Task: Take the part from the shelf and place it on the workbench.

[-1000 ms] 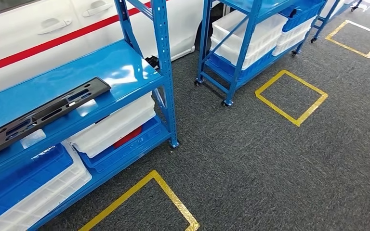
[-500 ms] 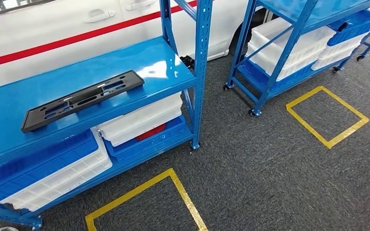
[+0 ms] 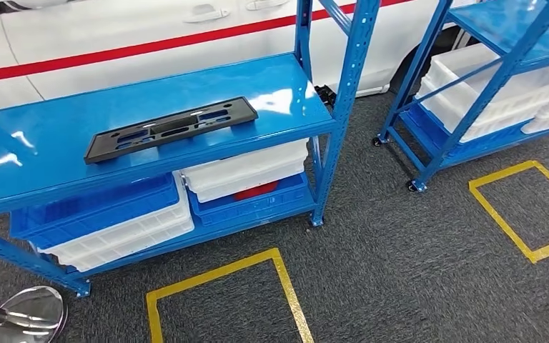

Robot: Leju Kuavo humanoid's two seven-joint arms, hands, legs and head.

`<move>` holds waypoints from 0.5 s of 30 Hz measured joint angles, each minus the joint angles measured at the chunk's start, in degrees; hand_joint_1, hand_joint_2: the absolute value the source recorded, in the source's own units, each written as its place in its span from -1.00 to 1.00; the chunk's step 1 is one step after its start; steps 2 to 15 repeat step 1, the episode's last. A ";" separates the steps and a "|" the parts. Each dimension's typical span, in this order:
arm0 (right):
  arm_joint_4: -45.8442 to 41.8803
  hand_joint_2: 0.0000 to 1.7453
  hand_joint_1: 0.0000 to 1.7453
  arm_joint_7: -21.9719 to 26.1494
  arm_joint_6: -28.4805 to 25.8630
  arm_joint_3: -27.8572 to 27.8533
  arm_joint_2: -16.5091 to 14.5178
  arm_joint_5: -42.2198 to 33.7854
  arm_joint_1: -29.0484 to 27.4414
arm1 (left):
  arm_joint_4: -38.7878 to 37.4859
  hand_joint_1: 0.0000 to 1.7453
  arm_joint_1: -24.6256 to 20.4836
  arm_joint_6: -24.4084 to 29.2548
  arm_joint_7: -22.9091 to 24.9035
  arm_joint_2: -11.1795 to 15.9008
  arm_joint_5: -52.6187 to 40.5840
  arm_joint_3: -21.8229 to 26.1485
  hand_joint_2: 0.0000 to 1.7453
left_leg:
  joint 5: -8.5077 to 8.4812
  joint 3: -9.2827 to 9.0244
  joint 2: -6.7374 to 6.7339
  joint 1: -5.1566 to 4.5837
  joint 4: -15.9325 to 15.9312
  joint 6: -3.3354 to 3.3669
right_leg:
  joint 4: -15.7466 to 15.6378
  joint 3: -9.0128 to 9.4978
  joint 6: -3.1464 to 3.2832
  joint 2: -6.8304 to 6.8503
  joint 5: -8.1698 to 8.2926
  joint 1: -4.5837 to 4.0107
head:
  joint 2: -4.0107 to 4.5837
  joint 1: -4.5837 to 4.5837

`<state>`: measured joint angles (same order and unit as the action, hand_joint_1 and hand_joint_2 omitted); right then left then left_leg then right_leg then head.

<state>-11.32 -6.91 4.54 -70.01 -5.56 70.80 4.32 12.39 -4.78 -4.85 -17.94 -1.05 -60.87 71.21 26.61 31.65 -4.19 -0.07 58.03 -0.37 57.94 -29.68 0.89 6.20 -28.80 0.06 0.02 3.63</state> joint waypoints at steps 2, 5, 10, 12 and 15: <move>0.00 -1.00 -1.00 0.00 0.00 0.00 0.00 0.01 0.03 | 0.00 -1.00 -0.06 -0.01 -0.01 -0.01 -0.01 0.00 -1.00 | 0.05 0.03 -0.03 -0.17 -0.07 0.24 | 0.03 0.03 -0.16 0.25 -0.06 -0.07 | 0.00 0.00; 0.00 -1.00 -1.00 0.00 0.00 0.00 0.00 0.01 0.03 | 0.00 -1.00 -0.06 -0.01 -0.01 -0.01 -0.01 0.00 -1.00 | 0.05 0.03 -0.03 -0.17 -0.07 0.24 | 0.03 0.03 -0.16 0.25 -0.06 -0.07 | 0.00 0.00; 0.00 -1.00 -1.00 0.00 0.00 0.00 0.00 0.01 0.03 | 0.00 -1.00 -0.06 -0.01 -0.01 -0.01 -0.01 0.00 -1.00 | 0.05 0.03 -0.03 -0.17 -0.07 0.24 | 0.03 0.03 -0.16 0.25 -0.06 -0.07 | 0.00 0.00; 0.00 -1.00 -1.00 0.00 0.00 0.00 0.00 0.01 0.03 | 0.00 -1.00 -0.06 -0.01 -0.01 -0.01 -0.01 0.00 -1.00 | 0.05 0.03 -0.03 -0.17 -0.07 0.24 | 0.03 0.03 -0.16 0.25 -0.06 -0.07 | 0.00 0.00; 0.00 -1.00 -1.00 0.00 0.00 0.00 0.00 0.01 0.03 | 0.00 -1.00 -0.06 -0.01 -0.01 -0.01 -0.01 0.00 -1.00 | 0.05 0.03 -0.03 -0.17 -0.07 0.24 | 0.03 0.03 -0.16 0.25 -0.06 -0.07 | 0.00 0.00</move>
